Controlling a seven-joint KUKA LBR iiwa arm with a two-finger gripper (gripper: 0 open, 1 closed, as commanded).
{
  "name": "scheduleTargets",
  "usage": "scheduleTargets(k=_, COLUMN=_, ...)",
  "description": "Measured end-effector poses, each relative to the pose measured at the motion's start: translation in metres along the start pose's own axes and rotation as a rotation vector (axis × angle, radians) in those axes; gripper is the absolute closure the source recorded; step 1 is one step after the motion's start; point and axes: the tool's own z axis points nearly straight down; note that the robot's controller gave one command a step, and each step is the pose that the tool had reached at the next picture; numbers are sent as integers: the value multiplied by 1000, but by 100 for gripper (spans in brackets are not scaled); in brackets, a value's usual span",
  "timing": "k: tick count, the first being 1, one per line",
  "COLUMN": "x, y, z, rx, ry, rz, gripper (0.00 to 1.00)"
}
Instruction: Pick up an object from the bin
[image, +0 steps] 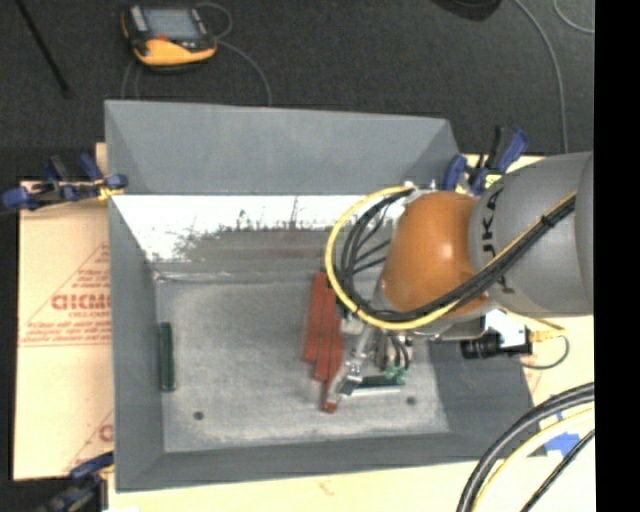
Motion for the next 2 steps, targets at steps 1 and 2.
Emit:
scheduleTargets(k=1, x=-35, y=-17, z=48, rx=-3, ry=27, rz=-42, gripper=100)
scheduleTargets(k=2, x=-35, y=-17, z=48, rx=-3, ry=27, rz=-41, gripper=100)
